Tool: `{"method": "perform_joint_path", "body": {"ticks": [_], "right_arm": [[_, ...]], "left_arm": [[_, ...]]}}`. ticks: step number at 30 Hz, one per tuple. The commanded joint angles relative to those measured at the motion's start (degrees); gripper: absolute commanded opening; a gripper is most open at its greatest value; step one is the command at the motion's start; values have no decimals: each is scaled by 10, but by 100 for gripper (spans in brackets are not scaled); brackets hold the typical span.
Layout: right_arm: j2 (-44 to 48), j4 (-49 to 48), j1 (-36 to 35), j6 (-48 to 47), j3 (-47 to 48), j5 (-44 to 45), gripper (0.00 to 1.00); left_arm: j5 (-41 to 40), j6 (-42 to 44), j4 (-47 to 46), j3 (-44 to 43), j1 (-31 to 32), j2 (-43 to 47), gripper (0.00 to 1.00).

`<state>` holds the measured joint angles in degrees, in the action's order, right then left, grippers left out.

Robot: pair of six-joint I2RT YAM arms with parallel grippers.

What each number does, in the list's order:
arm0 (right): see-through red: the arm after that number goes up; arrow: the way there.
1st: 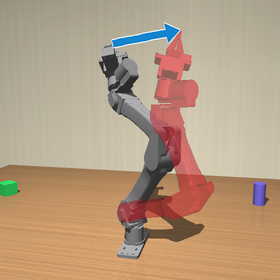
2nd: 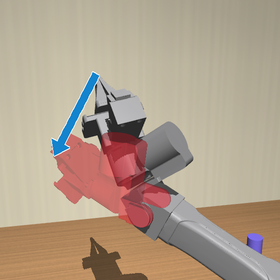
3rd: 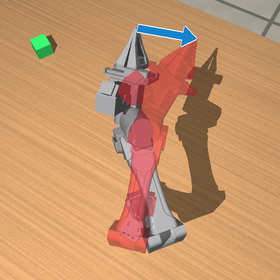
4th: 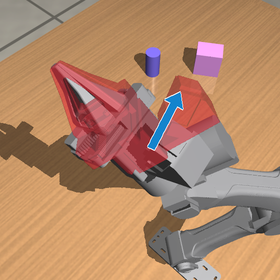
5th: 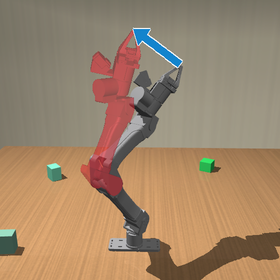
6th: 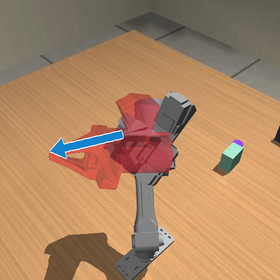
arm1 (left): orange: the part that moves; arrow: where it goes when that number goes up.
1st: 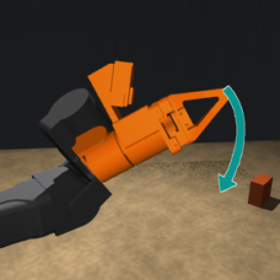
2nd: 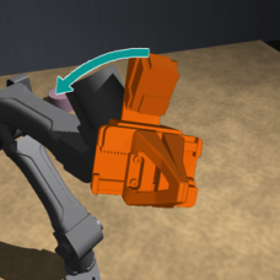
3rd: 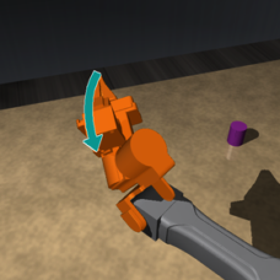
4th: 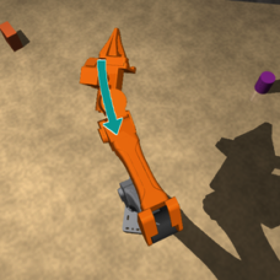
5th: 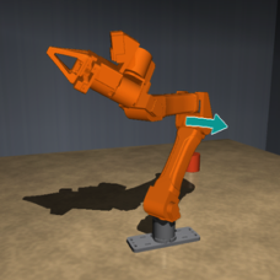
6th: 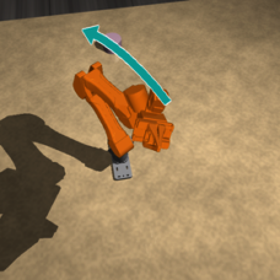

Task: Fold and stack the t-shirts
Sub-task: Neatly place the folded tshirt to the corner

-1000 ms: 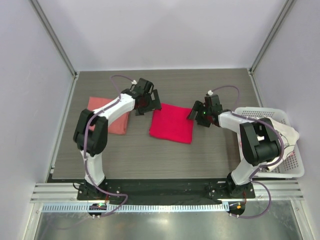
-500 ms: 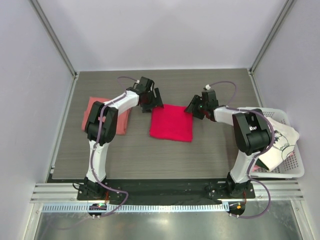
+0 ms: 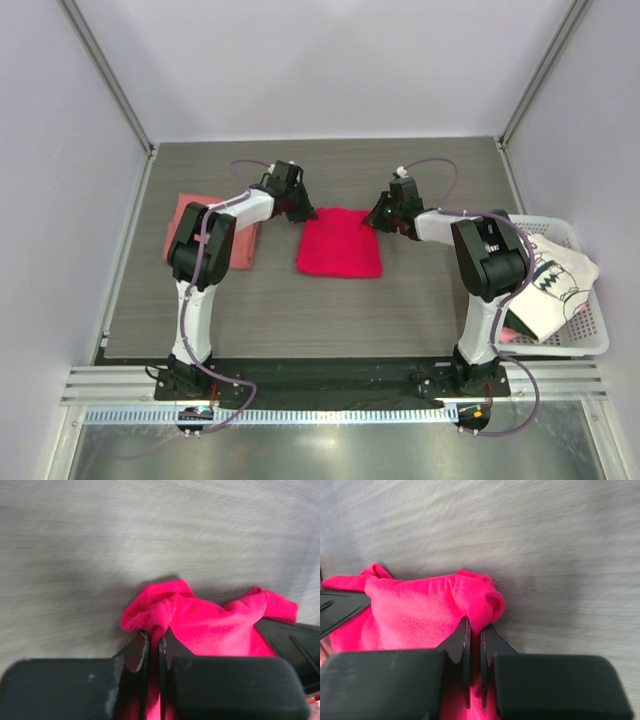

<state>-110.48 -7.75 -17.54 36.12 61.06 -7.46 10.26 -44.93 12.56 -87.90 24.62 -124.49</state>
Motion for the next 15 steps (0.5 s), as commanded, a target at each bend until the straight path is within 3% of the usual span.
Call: {"method": "perform_joint_path", "body": {"ticks": [1,11,15], "right_arm": [[41,2,-29,-19,-19,17,1],[242,-7,-131,-33,-82,15,1],[262,2,-187,-22,-52,23,1]], "left_arm": [[-43,25,-17,56,0,89,0],[-90,63,77,210,-23,377,0],[-75,63,187,224,-99,454,0]]}}
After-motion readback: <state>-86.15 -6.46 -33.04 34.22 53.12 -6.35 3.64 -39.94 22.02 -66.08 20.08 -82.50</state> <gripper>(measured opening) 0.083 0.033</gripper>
